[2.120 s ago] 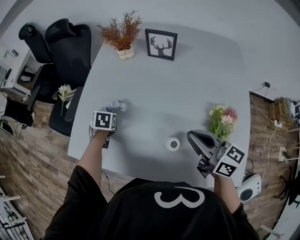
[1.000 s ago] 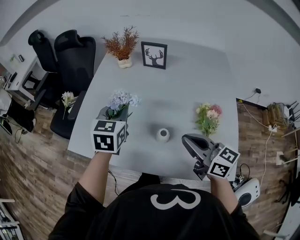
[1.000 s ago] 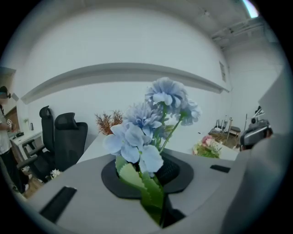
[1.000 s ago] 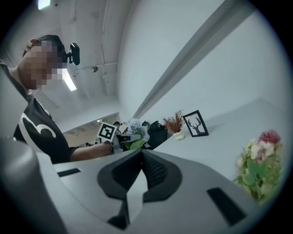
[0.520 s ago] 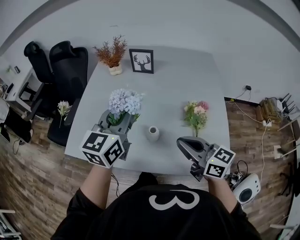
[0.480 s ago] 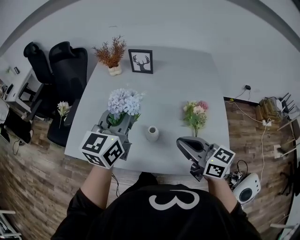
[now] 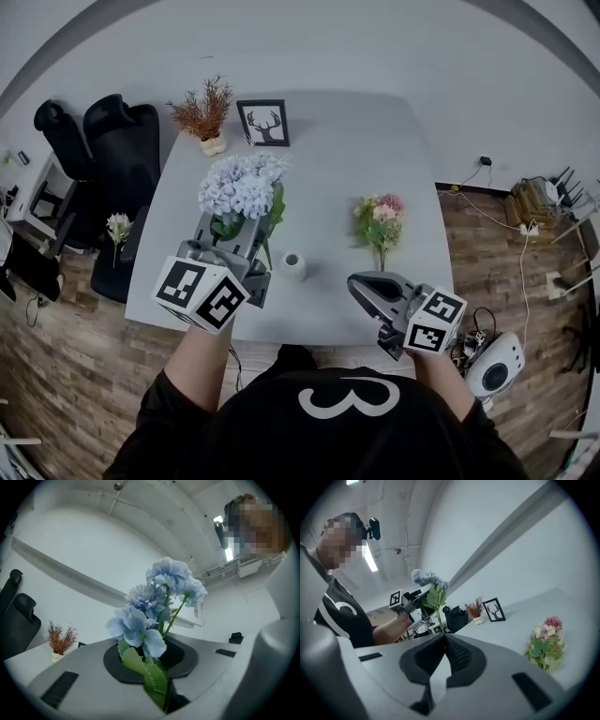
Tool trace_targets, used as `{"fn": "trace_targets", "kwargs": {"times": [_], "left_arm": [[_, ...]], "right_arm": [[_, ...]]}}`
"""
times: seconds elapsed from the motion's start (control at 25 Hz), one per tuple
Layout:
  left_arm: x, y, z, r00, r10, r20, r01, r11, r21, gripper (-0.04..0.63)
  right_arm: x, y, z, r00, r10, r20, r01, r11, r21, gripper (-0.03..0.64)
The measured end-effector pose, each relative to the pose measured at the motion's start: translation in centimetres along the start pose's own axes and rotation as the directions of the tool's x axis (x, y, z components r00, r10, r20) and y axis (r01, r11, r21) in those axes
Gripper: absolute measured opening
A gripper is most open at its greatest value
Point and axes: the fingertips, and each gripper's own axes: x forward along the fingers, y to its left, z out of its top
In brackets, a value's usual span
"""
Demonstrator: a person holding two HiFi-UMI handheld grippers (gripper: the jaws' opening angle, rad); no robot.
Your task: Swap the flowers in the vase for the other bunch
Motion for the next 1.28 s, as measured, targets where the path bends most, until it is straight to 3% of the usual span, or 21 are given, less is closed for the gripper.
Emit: {"fn": "trace_targets", "kwargs": {"times": [0.28,0.6,0.88,1.28], "left_arm": [[2.4,-1.5,0.3,0.997,-0.066,0.035,0.066,0.998,0.008,0.072],[2.9,-0.4,-4.0,0.995,-0.098,0.033,0.099,0.994,-0.054,0.074],[2.0,1.1,-9.4,0.999,-0.029,-0.027,0.026,0.994,-0.104,0.08],[1.4,2.6,-13.7,0.996,0.024,-0.086,-0.033,0.994,-0.104,0.089]], "right_arm": [[-0.6,-1.2,0.4,0.999,-0.032,0.01,0.032,0.999,0.013,0.008],[-1.2,-2.5,-0.8,0.998,-0.062,-0.003,0.062,0.997,0.055,0.008],[-1.2,-3.7,-2.3,0.996,-0.089,-0.027,0.091,0.991,0.095,0.008],[-0.8,-4.7,-2.9,0.995,-0.094,-0.041,0.098,0.985,0.138,0.008]]}}
